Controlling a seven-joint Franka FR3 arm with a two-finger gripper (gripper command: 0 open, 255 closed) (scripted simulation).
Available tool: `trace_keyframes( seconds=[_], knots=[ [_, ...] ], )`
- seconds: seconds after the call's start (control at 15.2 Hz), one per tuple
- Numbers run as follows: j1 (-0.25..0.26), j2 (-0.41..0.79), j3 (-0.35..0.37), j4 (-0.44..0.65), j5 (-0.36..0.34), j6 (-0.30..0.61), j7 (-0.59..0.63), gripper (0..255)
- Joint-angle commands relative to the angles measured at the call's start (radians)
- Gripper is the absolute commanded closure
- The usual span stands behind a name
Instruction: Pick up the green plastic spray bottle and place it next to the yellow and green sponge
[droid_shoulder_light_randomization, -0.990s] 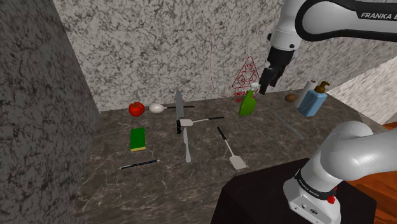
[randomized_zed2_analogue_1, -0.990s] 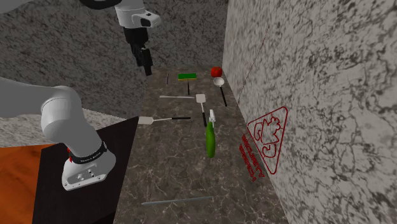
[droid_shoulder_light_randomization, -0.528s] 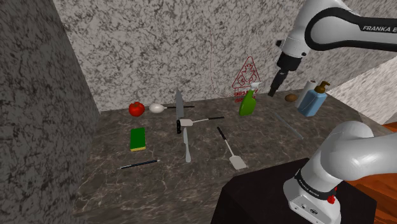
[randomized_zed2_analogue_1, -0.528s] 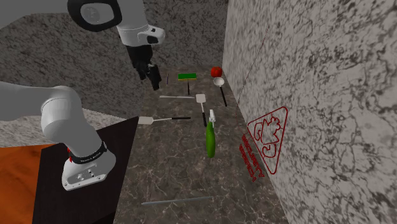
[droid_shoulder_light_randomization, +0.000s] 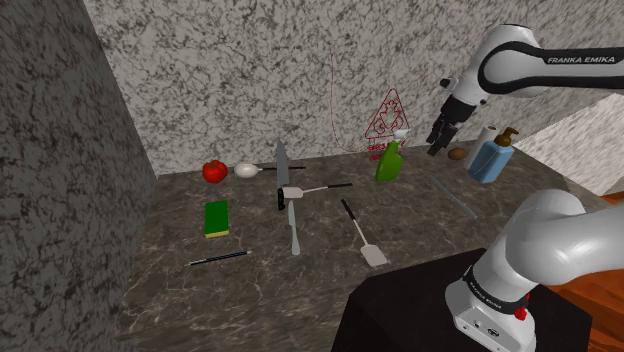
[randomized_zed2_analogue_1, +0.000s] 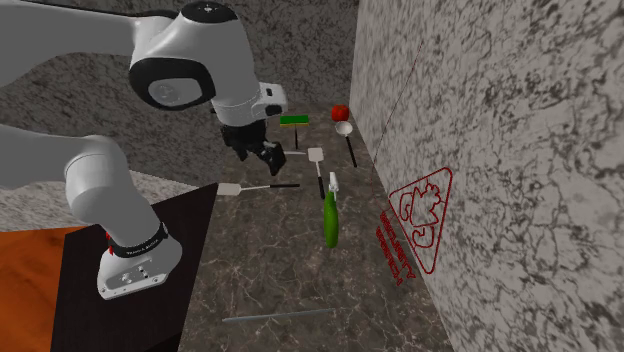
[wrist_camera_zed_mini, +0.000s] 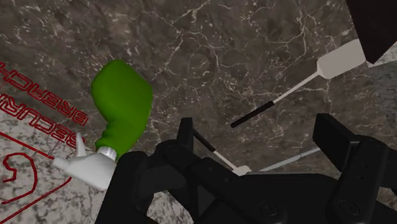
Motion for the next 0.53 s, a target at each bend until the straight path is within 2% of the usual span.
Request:
trace_keyframes(
  seconds=[0.0,0.26,0.46],
  knots=[
    [0.031,0.045,-0.095,0.016,-0.007,0.048,-0.128,0],
    [0.148,0.167,-0.304,0.083,0.02,0.136,-0.383,0],
    [0.29,0.273,-0.488,0.16,0.084,0.181,-0.588,0]
  ],
)
